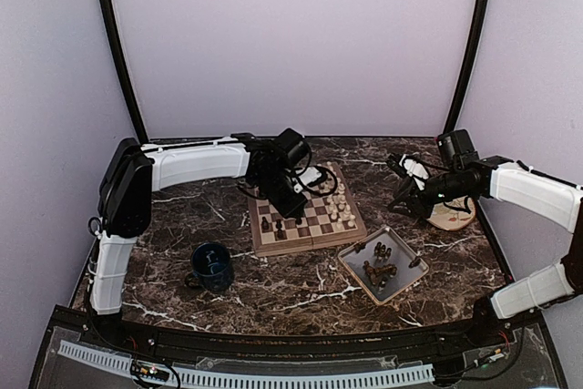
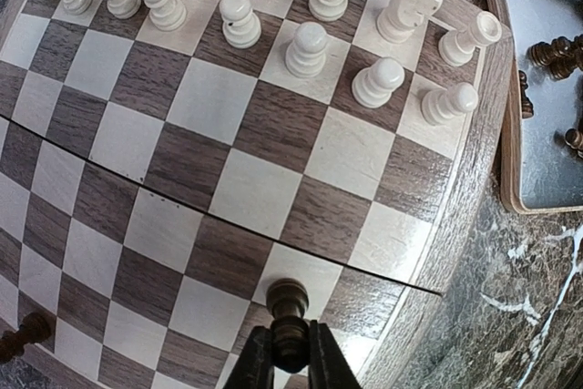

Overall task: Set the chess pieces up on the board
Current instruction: Pick up the queen from the chessboard, then place the queen at e8.

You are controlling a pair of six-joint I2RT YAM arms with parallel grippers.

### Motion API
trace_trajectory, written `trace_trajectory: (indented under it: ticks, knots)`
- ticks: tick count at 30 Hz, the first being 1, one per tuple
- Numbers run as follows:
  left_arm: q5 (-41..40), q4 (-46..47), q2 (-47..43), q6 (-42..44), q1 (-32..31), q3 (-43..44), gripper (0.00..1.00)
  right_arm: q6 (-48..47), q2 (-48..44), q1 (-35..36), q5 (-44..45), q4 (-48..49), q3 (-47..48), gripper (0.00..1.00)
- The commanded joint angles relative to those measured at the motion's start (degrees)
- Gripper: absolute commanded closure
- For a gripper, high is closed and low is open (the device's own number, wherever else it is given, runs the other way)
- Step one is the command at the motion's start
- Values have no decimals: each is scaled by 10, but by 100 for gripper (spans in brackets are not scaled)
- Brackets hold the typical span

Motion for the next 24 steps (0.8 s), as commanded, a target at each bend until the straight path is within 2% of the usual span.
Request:
trace_trajectory:
  ticks: [1,8,18,24]
  knots:
    - [-4,-26,-2,0,-2,28,92,-4,3,-1,-11,8,-2,58]
    - [-39,-48,-30,-18,24,50,93,-4,3,-1,-12,7,-2,59]
    - [-56,-7,-101,-55,95,-47,93,-4,7,-1,-11,6,-2,59]
    - [-60,23,-102,-66,105,-70,92,-4,11,-1,-12,5,0,59]
